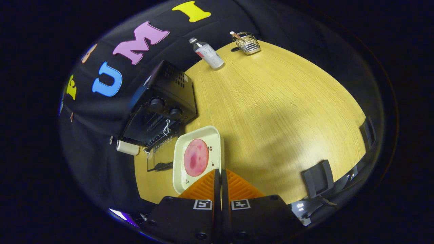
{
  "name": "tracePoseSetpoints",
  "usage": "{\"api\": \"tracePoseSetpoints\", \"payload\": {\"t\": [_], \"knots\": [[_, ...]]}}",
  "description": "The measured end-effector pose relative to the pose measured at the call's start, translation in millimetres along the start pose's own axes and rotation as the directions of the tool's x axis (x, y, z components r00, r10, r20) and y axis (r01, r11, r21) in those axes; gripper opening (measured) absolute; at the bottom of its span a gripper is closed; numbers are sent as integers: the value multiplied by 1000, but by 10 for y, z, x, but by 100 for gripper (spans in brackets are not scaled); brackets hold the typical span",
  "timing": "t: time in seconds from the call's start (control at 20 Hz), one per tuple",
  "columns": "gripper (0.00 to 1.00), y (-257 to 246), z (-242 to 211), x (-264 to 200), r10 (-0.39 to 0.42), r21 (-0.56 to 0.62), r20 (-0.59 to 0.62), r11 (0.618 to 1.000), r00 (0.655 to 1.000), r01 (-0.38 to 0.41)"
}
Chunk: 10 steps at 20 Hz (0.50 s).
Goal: Open the toaster oven, put the food inside, and close the toaster oven door.
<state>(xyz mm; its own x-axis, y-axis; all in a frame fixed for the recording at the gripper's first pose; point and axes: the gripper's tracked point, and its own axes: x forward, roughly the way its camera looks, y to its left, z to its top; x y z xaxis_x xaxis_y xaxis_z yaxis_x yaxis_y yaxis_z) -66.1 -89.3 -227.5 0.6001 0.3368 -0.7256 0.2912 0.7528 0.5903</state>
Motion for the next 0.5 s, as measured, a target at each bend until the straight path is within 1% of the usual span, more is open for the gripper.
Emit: {"api": "tracePoseSetpoints", "payload": {"t": [0.1, 0.25, 0.4, 0.5], "knots": [[6, 176, -70, -124, 23, 31, 27, 999, 999, -24], [6, 489, -177, -169, 54, 68, 63, 996, 997, -59], [6, 814, -296, -79, 86, 89, 85, 992, 993, -94], [6, 1004, -377, 10, 91, 91, 99, 991, 991, -100]]}}
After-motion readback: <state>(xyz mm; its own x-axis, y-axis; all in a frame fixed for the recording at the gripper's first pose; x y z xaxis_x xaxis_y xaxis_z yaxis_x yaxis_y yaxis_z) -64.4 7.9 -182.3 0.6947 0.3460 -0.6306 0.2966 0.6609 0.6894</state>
